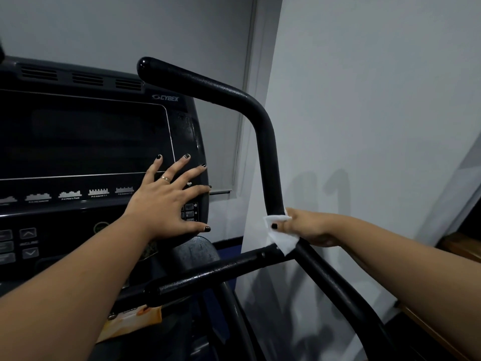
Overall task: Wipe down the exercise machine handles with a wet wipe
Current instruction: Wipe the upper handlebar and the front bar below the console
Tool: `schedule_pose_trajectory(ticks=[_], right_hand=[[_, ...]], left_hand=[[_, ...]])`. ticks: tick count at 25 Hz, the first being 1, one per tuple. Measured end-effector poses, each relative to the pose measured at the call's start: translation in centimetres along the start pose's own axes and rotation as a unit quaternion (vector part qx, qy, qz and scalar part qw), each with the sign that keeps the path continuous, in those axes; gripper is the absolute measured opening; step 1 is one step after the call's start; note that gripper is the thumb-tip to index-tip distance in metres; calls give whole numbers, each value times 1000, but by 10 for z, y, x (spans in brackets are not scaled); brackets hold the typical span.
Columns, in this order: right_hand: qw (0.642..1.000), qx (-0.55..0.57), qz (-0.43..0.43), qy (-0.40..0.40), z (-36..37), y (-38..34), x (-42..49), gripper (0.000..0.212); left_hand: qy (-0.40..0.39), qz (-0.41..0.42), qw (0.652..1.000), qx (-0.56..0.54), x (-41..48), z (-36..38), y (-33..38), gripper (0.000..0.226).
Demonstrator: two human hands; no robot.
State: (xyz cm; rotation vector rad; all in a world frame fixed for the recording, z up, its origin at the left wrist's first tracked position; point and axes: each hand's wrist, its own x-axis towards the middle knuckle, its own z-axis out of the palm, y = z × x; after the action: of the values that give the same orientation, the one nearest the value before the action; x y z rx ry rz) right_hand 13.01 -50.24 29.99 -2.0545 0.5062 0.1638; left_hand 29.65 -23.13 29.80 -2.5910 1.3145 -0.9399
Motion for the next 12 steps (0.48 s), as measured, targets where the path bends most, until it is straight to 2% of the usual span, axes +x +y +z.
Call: schedule_pose_trajectory(ticks=[3, 6, 9, 12], right_hand=[[999, 26, -12, -40, -5, 7, -7, 33], [999, 43, -10, -2, -2, 11, 6, 56], [998, 34, -18, 55, 7, 4, 18, 53], [995, 98, -20, 15, 6, -7, 16, 32]], left_hand=[[7, 2, 1000, 0, 0, 2, -1, 91], [19, 4, 1000, -3, 0, 4, -1, 89], [25, 11, 1000, 0, 1, 6, -1, 88], [31, 19, 999, 2, 2, 7, -2, 88]])
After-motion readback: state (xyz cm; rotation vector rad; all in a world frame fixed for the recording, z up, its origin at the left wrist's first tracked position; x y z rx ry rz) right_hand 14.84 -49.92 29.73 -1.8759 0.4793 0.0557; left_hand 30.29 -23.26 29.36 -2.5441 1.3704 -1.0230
